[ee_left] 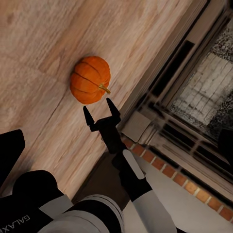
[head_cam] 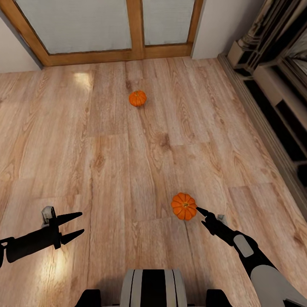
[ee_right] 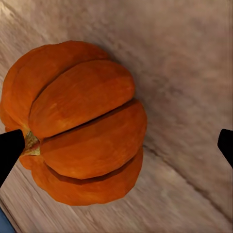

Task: Place each of the two pumpkins and all three candles from the living room inside a cabinet in the living room (use any cabinet), then make sure every cabinet is closed, and position the cauldron so it is next to a table in the living room.

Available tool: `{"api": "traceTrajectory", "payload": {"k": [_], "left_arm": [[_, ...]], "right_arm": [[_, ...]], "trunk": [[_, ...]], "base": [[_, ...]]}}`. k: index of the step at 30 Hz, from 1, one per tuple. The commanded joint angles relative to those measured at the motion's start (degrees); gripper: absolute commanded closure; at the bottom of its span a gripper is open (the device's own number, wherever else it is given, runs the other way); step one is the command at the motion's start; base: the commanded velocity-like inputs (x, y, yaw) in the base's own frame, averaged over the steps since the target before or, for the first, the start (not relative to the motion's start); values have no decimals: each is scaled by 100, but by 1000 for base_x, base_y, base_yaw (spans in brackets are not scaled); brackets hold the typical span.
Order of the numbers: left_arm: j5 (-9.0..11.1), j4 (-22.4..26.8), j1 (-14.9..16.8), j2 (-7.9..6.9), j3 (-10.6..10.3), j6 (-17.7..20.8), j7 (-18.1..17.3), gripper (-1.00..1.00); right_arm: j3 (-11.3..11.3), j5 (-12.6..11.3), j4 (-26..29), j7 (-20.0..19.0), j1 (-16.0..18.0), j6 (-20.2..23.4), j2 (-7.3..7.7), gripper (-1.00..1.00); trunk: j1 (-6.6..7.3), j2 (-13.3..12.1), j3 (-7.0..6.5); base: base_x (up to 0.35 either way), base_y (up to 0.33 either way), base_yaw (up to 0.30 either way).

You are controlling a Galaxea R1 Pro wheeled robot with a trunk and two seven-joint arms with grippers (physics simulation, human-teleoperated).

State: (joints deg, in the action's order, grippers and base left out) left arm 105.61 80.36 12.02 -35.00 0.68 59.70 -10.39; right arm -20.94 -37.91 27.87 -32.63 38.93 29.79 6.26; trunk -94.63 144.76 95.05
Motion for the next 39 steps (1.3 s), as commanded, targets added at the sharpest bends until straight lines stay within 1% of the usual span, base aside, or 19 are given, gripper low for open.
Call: {"api": "traceTrajectory", "payload": {"k": [1,7,11,23,39], "left_arm": [[-58,-3,2,0,2,16,-60,-100],[-56,-3,2,2,-5,16,-60,-100],[-57,-3,1,2,-6,16,-60,-100],[-58,-3,2,7,-7,16,-60,-100],[-58,-3,2,5,-7,16,-60,-100]], "right_arm": [[-24,-23,-1,-7,2,45,-2,-100],[-9,-23,-1,-7,2,42,-2,-100],[1,-22,0,-7,1,38,-2,-100],[0,-14,5,-7,1,38,-2,-100],[-4,-19,2,16,1,43,-2,-100]], "trunk": [[1,1,3],[1,1,3],[1,1,3],[1,1,3],[1,1,3]], "base": [[0,0,0],[0,5,0],[0,144,0],[12,58,0],[29,5,0]]}}
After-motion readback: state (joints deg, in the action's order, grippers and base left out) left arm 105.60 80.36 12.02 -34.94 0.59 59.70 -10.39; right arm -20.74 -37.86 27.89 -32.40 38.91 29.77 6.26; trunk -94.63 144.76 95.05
